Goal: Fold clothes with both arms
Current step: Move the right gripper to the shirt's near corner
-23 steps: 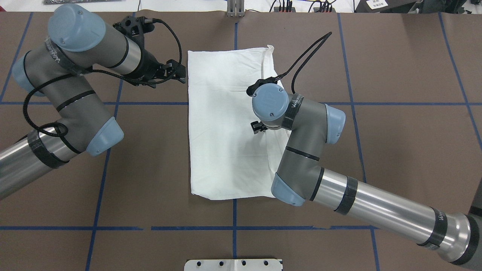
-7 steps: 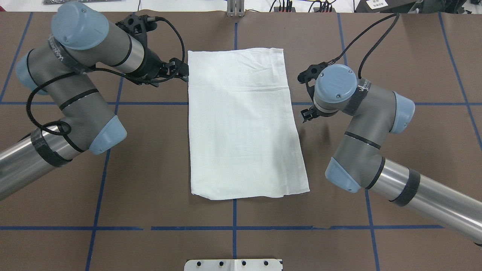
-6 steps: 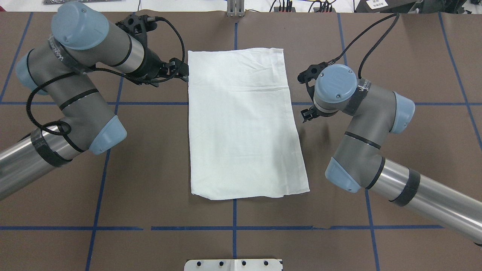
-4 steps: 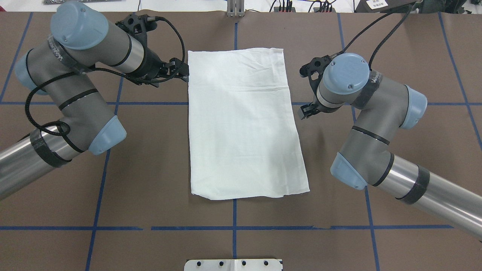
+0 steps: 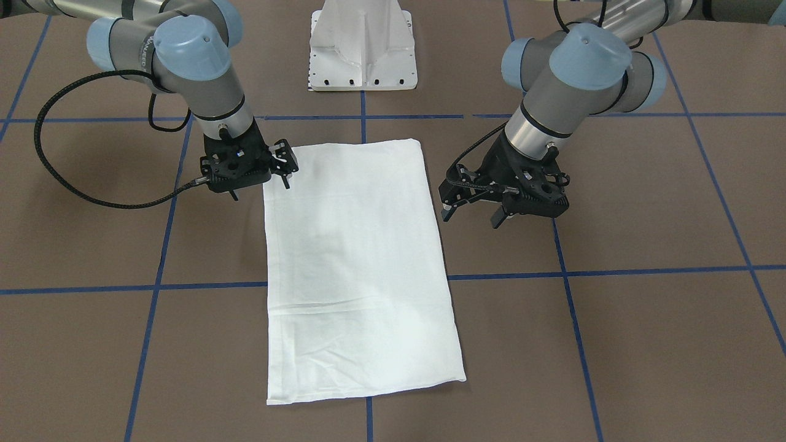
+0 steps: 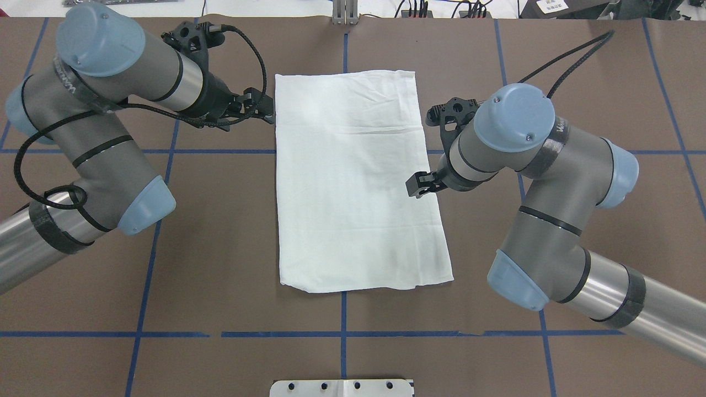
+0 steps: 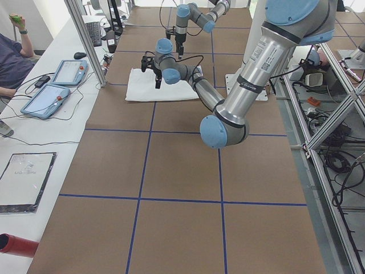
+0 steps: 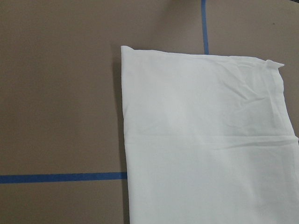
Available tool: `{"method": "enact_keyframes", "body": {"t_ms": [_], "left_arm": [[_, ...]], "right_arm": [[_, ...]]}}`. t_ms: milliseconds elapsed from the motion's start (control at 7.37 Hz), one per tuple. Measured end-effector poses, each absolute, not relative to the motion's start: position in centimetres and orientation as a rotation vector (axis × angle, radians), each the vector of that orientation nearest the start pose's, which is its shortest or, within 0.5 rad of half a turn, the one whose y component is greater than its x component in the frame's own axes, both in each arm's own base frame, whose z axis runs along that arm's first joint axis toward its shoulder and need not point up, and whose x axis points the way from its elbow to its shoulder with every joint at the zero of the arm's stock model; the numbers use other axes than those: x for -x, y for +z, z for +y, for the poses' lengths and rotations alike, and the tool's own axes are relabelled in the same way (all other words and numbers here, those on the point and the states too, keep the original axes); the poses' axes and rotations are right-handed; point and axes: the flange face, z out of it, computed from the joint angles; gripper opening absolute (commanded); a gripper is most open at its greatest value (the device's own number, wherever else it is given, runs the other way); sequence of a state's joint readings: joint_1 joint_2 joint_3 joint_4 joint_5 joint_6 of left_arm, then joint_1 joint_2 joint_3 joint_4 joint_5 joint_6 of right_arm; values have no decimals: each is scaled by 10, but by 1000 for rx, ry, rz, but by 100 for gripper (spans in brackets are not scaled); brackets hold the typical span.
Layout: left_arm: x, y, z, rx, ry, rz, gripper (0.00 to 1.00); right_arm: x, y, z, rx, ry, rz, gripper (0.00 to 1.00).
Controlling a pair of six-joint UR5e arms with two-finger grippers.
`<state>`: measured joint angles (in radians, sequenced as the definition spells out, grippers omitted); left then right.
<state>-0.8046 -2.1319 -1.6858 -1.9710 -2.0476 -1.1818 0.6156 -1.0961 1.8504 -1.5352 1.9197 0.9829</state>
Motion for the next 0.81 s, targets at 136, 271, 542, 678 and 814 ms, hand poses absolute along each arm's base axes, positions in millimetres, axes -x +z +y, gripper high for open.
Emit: {"method": "enact_keyframes", "body": {"t_ms": [136, 271, 542, 678, 814], "left_arm": [[-394, 235, -534, -229, -112, 1107, 100], [-397, 242, -532, -219, -110, 1099, 100], [-410, 255, -521, -194, -97, 1086, 100], [-420, 255, -511, -174, -95, 1091, 100], [-429, 253, -502, -144, -111, 1101, 100]], "right_arm": [[453, 268, -425, -121, -46, -841, 100], [459, 272, -416, -86, 3, -841, 100], [466, 290, -399, -33, 46, -820, 100], [467, 293, -390, -5, 78, -818, 100], [472, 292, -378, 35, 148, -822, 100]]}}
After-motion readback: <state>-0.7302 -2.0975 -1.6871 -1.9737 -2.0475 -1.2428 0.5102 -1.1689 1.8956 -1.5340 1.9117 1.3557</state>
